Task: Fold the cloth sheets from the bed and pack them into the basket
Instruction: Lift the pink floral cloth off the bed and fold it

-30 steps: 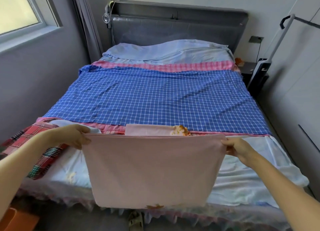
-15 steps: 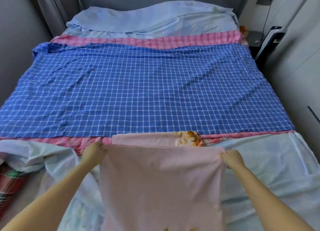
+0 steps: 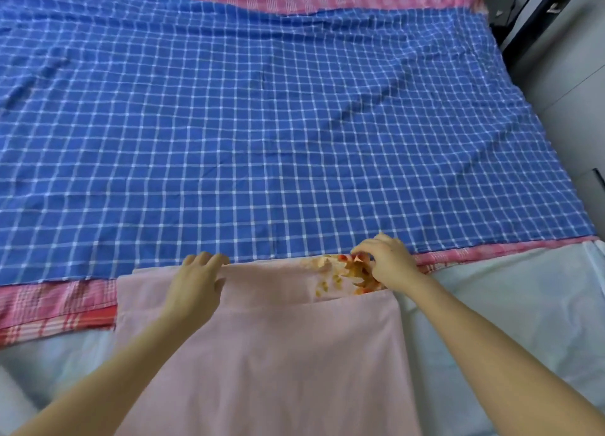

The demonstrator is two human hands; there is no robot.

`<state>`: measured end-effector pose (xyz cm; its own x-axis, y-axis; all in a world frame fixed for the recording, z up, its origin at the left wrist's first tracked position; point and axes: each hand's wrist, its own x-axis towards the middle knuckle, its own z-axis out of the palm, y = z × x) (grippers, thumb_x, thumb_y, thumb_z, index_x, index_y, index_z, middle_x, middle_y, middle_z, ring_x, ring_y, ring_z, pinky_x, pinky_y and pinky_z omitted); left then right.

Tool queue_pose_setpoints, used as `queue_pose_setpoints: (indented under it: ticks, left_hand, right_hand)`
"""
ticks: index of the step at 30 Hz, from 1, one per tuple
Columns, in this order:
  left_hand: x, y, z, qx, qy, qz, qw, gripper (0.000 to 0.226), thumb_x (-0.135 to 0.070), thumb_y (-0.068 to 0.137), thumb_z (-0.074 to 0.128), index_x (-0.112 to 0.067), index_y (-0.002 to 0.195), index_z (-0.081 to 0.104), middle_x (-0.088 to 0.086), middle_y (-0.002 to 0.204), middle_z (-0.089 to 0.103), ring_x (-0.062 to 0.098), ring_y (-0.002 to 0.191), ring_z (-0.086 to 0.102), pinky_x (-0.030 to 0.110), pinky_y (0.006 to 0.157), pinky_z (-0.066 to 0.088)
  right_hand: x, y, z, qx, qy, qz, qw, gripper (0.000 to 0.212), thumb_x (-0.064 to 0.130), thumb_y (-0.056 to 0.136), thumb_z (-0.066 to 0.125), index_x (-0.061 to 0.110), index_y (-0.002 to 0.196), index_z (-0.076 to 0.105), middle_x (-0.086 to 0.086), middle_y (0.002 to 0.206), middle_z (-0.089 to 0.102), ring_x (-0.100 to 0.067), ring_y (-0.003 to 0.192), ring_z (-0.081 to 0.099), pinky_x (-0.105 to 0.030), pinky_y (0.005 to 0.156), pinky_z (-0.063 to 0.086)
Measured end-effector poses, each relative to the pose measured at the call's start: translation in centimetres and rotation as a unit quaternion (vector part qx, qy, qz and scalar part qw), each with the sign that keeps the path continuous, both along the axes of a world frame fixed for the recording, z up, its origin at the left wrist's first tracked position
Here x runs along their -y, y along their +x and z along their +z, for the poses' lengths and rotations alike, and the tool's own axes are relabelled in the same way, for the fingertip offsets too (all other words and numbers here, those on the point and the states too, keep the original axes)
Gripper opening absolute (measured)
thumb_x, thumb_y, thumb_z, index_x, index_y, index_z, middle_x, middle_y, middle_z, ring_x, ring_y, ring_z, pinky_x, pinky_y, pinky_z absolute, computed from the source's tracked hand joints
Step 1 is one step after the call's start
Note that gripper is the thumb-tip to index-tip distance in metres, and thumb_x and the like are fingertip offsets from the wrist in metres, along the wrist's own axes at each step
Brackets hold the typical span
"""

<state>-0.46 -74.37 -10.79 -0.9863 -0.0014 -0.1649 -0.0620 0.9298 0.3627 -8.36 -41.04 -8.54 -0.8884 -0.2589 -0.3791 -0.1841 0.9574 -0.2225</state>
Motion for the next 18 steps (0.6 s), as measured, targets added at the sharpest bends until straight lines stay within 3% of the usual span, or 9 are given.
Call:
queue_pose_setpoints:
  ticks: [3, 8, 10, 14, 18]
  left_hand:
    - [-2.2, -2.0, -2.2, -0.035, -0.018, -0.083, 0.996, 0.042, -0.005, 0.056, 0.087, -0.012, 0.095, 0.071, 0.007, 0.086, 0.067, 0.034, 0.074, 0.061, 0.041, 0.061, 0.053]
    - [-3.3, -3.8, -3.6, -0.041, -0.013, -0.105, 0.994, 0.019, -0.011, 0.064, 0.085, -0.015, 0.076, 0.071, 0.002, 0.075, 0.064, 0.028, 0.064, 0.058, 0.036, 0.056, 0.045]
    - [-3.2, -4.2, -3.9, -0.028, -0.011, -0.086, 0.996, 0.015, -0.012, 0.068, 0.083, -0.014, 0.073, 0.069, 0.002, 0.074, 0.064, 0.029, 0.065, 0.057, 0.035, 0.059, 0.041]
    - [-3.6, -4.9, -4.8, -0.012, -0.041, -0.058, 0.997, 0.011, -0.021, 0.076, 0.077, -0.013, 0.074, 0.068, 0.003, 0.078, 0.064, 0.030, 0.072, 0.057, 0.033, 0.067, 0.031]
    - [-3.7, -5.4, -5.1, 0.009, -0.078, -0.054, 0.995, 0.016, -0.028, 0.081, 0.072, -0.014, 0.076, 0.066, 0.002, 0.081, 0.063, 0.029, 0.076, 0.056, 0.034, 0.070, 0.031]
  right_hand:
    - [-0.9, -1.7, -1.3, 0.011, 0.032, 0.138, 0.990, 0.037, 0.008, 0.088, 0.050, 0.033, 0.110, 0.065, 0.014, 0.110, 0.058, -0.013, 0.105, 0.044, -0.027, 0.090, 0.027]
    - [-2.3, -4.2, -0.2, 0.006, 0.098, 0.274, 0.957, 0.007, 0.029, 0.083, 0.059, 0.031, 0.086, 0.065, 0.010, 0.115, 0.049, -0.015, 0.106, 0.041, -0.027, 0.081, 0.018]
    - [-3.3, -5.3, 1.3, 0.058, 0.089, 0.255, 0.961, 0.016, 0.040, 0.083, 0.063, 0.032, 0.071, 0.056, 0.015, 0.113, 0.049, -0.010, 0.107, 0.040, -0.026, 0.085, 0.021]
    - [-5.0, -7.1, 2.2, 0.193, 0.009, 0.184, 0.964, 0.017, 0.043, 0.082, 0.064, 0.030, 0.071, 0.060, 0.018, 0.103, 0.056, -0.007, 0.103, 0.043, -0.030, 0.098, 0.029]
    - [-4.3, -8.0, -0.6, 0.228, 0.009, 0.106, 0.968, 0.041, 0.062, 0.079, 0.058, 0.024, 0.064, 0.056, 0.007, 0.081, 0.061, -0.011, 0.080, 0.054, -0.030, 0.078, 0.044]
